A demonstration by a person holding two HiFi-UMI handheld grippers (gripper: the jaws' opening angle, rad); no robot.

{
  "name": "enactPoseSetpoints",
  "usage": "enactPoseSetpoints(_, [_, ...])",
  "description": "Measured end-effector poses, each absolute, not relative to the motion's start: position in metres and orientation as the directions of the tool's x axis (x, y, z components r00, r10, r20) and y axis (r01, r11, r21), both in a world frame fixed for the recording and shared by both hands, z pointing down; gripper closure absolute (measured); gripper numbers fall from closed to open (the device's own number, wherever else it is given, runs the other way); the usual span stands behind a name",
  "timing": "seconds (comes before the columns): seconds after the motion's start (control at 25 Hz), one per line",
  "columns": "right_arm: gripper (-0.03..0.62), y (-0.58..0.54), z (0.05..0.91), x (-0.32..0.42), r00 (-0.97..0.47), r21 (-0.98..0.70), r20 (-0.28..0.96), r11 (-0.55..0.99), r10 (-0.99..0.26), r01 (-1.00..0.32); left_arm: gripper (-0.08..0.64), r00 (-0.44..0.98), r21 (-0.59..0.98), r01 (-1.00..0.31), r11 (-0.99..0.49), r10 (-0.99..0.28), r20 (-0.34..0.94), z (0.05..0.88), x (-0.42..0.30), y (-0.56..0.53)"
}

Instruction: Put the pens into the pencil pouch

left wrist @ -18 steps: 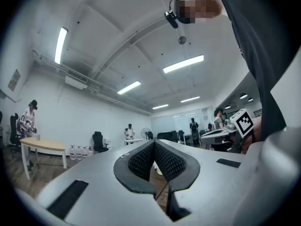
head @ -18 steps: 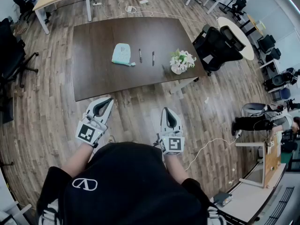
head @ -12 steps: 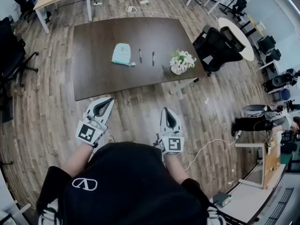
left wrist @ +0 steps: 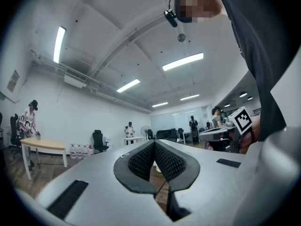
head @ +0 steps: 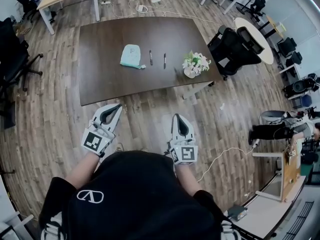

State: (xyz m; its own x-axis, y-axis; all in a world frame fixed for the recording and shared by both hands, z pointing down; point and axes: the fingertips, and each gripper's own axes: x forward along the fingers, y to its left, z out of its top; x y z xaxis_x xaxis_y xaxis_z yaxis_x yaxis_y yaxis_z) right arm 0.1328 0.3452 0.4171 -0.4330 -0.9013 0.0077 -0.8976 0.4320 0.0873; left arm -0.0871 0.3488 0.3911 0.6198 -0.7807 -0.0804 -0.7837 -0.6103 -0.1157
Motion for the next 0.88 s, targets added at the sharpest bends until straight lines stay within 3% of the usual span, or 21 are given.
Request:
enactPoseSetpoints(0.6, [0.592, 0.326, 0.425, 0.16, -0.506, 0.029, -0.042, 0.505, -0.861, -0.862, 0.557, 0.561, -0.144, -0.82, -0.554, -0.828, -0.01, 0.41, -0.059, 0.335])
enactPoseSetpoints(0.88, [0.592, 0.272, 0.434, 0.167, -0.507, 0.003, -0.015, 0.507, -0.862, -0.862, 0.557, 0.534, -0.15, -0.834, -0.531, -0.845, 0.027, 0.415, -0.063, 0.279])
